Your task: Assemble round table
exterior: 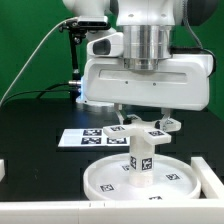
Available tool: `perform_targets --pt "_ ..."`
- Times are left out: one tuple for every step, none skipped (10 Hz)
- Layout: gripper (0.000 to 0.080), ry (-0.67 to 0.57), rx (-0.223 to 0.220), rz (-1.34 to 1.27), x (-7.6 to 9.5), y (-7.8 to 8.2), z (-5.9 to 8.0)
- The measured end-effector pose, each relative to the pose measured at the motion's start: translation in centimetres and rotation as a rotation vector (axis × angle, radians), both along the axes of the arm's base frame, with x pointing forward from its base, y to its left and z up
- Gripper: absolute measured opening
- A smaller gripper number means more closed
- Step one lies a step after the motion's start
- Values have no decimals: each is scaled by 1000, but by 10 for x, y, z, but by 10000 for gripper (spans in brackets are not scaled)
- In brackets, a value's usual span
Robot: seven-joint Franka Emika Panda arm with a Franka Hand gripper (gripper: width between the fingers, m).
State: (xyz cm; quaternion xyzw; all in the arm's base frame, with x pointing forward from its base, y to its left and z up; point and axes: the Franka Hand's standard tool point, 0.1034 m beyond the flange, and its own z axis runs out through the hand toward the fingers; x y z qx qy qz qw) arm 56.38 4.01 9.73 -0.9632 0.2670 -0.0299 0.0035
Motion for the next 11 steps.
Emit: perform_targets --pt "443 -2 3 -53 0 0 0" --pt "443 -12 4 -78 -1 0 1" --pt "495 -12 4 -76 -1 0 0" --pt "597 -12 3 -75 -1 0 0" --pt "597 -12 3 -75 -1 0 0" --pt "639 -13 7 -73 -1 0 3" --pt "646 -10 33 -71 0 1 17" --pt "646 5 55 -73 -1 1 33" --pt "646 23 62 -75 1 2 40" --pt "649 18 59 -74 1 1 38" --pt "649 19 58 -74 1 1 37"
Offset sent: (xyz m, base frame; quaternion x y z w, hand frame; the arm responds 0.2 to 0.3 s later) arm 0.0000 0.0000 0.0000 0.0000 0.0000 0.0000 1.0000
